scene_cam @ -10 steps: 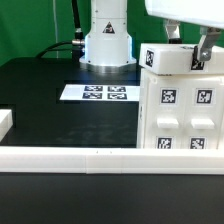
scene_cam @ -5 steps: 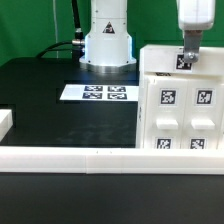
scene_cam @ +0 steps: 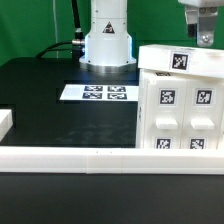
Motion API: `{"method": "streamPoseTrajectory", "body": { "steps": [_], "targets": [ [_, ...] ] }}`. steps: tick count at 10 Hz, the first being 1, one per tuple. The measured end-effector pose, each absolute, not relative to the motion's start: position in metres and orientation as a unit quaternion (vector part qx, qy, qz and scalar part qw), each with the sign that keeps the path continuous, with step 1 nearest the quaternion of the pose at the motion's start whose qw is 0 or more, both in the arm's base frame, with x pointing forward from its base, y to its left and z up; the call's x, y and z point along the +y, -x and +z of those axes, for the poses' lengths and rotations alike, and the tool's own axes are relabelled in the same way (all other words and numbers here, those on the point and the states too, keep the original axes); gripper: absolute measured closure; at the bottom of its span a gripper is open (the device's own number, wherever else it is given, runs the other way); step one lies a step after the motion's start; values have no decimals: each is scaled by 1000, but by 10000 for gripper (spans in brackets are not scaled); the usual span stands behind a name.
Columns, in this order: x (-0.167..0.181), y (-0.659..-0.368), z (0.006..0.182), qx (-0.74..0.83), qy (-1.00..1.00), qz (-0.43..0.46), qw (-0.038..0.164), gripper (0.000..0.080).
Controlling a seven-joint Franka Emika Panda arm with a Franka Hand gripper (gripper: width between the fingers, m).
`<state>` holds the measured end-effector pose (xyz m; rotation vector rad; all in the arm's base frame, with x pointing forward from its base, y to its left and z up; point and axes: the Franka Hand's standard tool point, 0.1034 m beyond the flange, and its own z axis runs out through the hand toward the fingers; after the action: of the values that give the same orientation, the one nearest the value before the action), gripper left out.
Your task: Assemble cabinet
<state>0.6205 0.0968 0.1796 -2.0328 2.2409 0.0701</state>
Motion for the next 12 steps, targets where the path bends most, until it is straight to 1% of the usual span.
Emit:
{"method": "streamPoseTrajectory", "body": {
  "steps": [1, 3, 4, 6, 7, 9, 10, 11, 12],
  "targets": [
    [100, -617, 175, 683, 728, 37, 39, 2],
    [104, -620, 177, 545, 837, 37, 36, 2],
    [104, -622, 177, 417, 908, 36, 30, 2],
    [103, -622, 176, 314, 948, 32, 34, 2],
    [103, -622, 176, 211, 976, 28, 37, 2],
    [107, -624, 176, 80, 996, 16, 35, 2],
    [109, -624, 177, -6, 999, 10, 30, 2],
    [110, -626, 178, -63, 998, 4, 27, 2],
    [109, -626, 177, -85, 996, 4, 26, 2]
  ]
}}
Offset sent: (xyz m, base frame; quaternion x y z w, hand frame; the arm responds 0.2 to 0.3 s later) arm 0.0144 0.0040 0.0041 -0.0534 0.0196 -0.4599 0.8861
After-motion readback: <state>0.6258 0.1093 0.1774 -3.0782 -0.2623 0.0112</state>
